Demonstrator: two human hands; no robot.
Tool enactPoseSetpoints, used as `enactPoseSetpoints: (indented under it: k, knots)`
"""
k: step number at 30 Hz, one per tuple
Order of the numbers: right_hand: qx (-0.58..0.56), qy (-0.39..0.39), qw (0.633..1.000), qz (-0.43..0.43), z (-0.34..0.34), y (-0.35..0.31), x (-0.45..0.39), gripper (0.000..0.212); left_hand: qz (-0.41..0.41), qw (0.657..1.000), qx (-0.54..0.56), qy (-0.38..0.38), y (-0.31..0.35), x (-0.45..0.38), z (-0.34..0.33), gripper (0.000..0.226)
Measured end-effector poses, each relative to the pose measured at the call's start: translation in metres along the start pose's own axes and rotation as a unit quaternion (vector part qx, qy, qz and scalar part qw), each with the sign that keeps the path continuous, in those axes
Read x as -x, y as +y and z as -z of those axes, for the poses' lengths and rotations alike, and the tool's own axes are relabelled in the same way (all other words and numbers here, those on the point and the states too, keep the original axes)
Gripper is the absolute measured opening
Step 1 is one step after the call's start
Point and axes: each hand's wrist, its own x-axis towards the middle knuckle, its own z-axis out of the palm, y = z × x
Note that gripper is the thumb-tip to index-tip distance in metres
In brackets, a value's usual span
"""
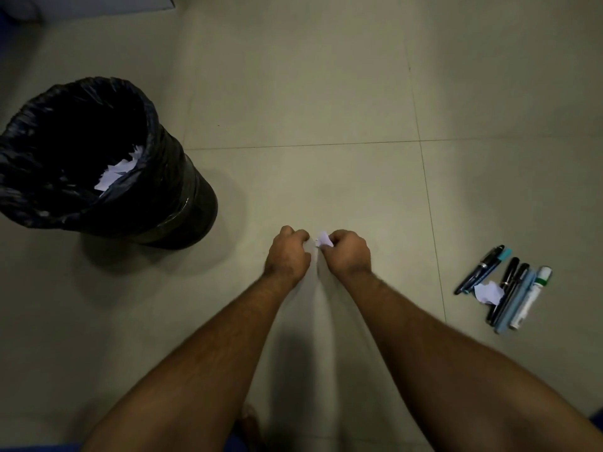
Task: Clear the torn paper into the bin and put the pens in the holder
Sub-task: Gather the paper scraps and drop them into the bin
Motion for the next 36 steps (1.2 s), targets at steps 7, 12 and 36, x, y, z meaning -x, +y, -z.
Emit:
enactPoseSetpoints:
  k: [7,12,36]
  knots:
    - [-0.171,-0.023,0.984,0.033,0.007,-0.058,0.016,0.034,0.062,0.990,0.078,0.099,0.009,0.018,0.065,0.026]
    - [-0.199,-0.046,0.972,0.117,0.019,-0.141,0.048,0.037,0.102,0.964,0.143,0.201,0.012,0.040,0.142,0.018]
    - [-0.095,-0.017,0.959,0.268,-0.031,-0.293,0.093,0.020,0.224,0.894,0.129,0.365,-0.044,0.083,0.240,0.029]
